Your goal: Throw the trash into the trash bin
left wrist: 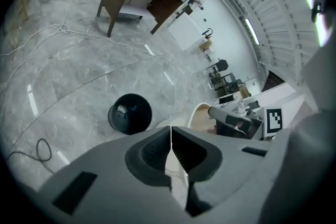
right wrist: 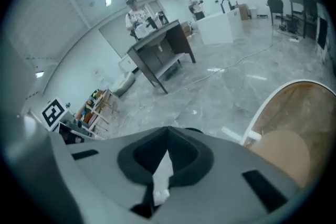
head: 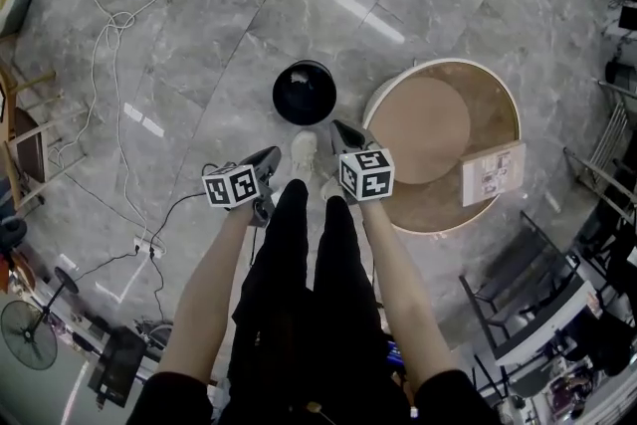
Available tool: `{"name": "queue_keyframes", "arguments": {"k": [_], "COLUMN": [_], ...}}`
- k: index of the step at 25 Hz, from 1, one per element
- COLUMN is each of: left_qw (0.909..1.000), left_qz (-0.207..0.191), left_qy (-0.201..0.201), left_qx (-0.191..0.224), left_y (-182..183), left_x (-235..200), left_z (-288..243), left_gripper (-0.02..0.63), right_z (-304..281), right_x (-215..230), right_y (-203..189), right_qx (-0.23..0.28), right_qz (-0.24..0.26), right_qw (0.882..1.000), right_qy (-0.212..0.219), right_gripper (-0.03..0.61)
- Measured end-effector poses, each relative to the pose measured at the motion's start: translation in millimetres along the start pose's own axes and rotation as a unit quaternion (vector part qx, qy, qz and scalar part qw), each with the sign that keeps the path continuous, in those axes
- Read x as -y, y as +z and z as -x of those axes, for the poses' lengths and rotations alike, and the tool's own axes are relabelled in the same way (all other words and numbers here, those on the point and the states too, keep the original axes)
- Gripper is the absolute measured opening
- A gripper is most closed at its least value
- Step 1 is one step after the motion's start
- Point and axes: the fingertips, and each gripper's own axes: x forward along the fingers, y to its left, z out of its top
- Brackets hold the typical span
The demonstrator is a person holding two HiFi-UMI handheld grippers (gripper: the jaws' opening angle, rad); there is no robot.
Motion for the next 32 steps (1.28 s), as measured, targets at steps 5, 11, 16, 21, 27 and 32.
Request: {"name": "queue_keyframes", "arguments": {"k": [5,11,16,21,27,32], "left_qw": [0.992,0.9675,0.9319,0.8915,0.8275,0.7636], "left_qz": [-0.092,-0.197,-0.281,-0.362,-0.452,-0.537], "left_qy": [-0.08,-0.147,-0.213,-0.251,-0.299,-0.298], "left_qx": [0.034,0.058,0.086,0.104,0.148,0.199], "left_y": [26,52,57,44,15,3], "left_x": [73,171,263,348,432,477], "left_z": [9,40,81,121,175,204], "left_gripper": [0.008,0.008,0.008,0.008,0.008,0.008], "right_z": [94,228,334,433,518,561], "right_x": [6,-5,-23,-38,-66,-86], "right_y": [34,68,85,87,81,86], "right_qx": [0.108,0.231,0.32,0.399,0.457,0.491], "right_qz": [-0.031,-0.031,-0.006,0.004,0.024,0.048], "right_qw": [0.993,0.97,0.941,0.901,0.861,0.831], "right_qy": [-0.026,-0.07,-0.108,-0.172,-0.223,-0.258], "right_gripper": [0.003,0.002,0.002,0.002,0.002,0.002]}}
